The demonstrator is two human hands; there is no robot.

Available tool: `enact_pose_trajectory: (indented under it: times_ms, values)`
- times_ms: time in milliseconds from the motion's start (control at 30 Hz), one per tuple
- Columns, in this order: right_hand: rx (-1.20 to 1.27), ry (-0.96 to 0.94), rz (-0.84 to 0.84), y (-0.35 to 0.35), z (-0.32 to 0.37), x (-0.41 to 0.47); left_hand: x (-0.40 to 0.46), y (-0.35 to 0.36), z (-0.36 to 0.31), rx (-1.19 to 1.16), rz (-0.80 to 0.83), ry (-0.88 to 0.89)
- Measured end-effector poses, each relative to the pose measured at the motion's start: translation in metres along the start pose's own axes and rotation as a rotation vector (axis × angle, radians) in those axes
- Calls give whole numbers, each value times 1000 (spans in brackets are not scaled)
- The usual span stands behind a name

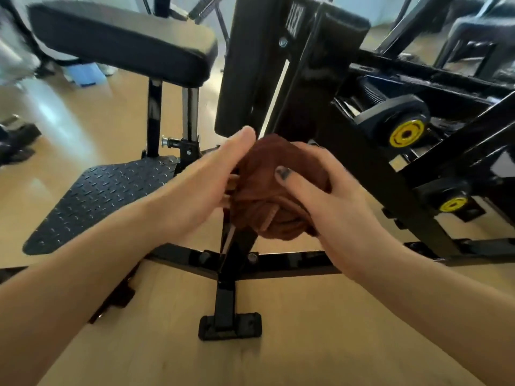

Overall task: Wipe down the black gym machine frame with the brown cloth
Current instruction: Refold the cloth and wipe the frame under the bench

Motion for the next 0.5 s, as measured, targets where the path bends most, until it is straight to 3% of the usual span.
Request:
enact_pose_trajectory:
  times_ms: [33, 100, 233, 300, 500]
  values:
    - [60, -12, -40, -10, 6, -1, 5, -1, -15, 166, -44, 124]
    - [164, -42, -132, -25, 17, -1, 22, -5, -34, 196, -177, 249]
    - [270, -96, -275, -43, 36, 3, 52, 26, -51, -55, -136, 157]
    - [310, -94, -358, -53, 43, 7, 64, 31, -54, -170, -206, 129]
    - [136, -78, -509, -56, 68, 16, 69, 45, -54, -226, -113, 189]
Point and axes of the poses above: each hand's wrist, its own x-axis towards the middle knuckle, its own y-axis out of the palm, z = x × y, the point moved 5 cm from there along x, towards the middle knuckle, and after that the axes turned 13 degrees about -x, right-handed, at the moved point
